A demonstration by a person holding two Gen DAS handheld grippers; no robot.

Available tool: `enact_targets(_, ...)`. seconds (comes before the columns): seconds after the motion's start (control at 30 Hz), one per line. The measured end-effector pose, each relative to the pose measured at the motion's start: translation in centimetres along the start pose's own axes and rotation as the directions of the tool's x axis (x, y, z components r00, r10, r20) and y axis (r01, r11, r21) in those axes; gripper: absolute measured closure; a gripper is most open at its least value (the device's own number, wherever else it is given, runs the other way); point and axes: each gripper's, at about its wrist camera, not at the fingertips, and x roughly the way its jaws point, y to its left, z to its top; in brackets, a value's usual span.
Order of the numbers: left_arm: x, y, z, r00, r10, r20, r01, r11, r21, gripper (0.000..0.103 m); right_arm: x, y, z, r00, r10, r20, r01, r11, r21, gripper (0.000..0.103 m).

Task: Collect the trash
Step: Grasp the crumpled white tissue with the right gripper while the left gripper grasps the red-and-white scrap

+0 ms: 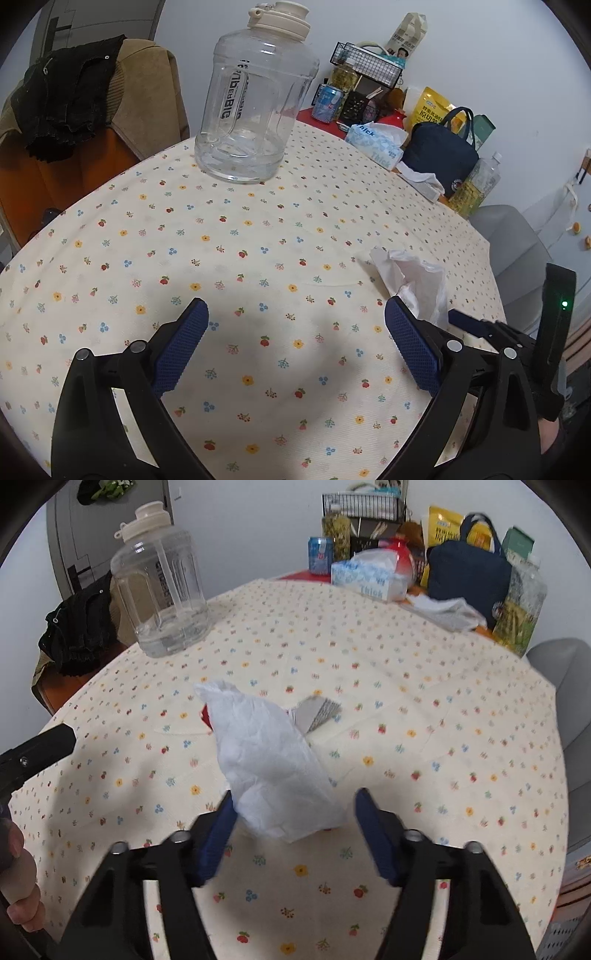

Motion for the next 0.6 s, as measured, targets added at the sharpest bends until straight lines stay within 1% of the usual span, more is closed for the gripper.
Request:
enact_targets(0.03, 0.1, -0.1, 0.0, 1.0, 0.002, -0.002, -0.002, 1.0, 0.002, 0.008, 0.3, -0.1, -0.2, 1.0, 0.021, -0.02, -0.02, 1.0, 0.007, 0.065)
enact_targets(0.07, 0.2, -0.2, 0.0, 1.0, 0.003, -0.005, -0.003, 1.0, 0.002, 0.008, 0.3, -0.2, -0.3, 0.999, 0.023, -0.025, -0.022, 1.0, 0.007, 0.073)
enact_targets(0.1, 0.4, -0.3, 0.0, 1.0, 0.004, -0.007, -0.004, 1.0, 0.001, 0.008, 0.1, -0.3, -0.6, 1.0, 0.014, -0.013, -0.014, 1.0, 0.001, 0.079)
enact_targets(0.13, 0.5, -0.5, 0.1, 1.0, 0.004, -0.008, -0.004, 1.0, 0.001, 0.008, -0.1, -0.4, -0.8, 1.0, 0.021, -0.012, -0.021, 1.0, 0.003, 0.09)
enact_targets(0.17, 0.7, -0.7, 0.1, 1.0, 0.003, -0.01, -0.003, 1.0, 0.003, 0.008, -0.4, -0.7, -1.0, 0.999, 0.031, -0.013, -0.031, 0.999, 0.014, 0.096)
enact_targets(0.23, 1.0, -1.1, 0.0, 1.0, 0.0, -0.014, 0.0, 1.0, 0.011, 0.008, -1.0, -1.2, -1.3, 0.999, 0.037, -0.005, -0.037, 0.999, 0.03, 0.098)
enact_targets(0.37, 2.0, -2.4, -0.1, 1.0, -0.013, -0.022, 0.014, 0.999, 0.029, 0.008, -2.7, -2.6, -2.0, 0.999, 0.027, 0.024, -0.029, 0.998, 0.06, 0.098)
enact_targets(0.6, 3.8, -4.7, 0.0, 0.998, -0.048, -0.039, 0.05, 0.997, 0.066, 0.008, -5.8, -6.1, -3.2, 0.997, 0.006, 0.077, -0.017, 0.988, 0.152, 0.098)
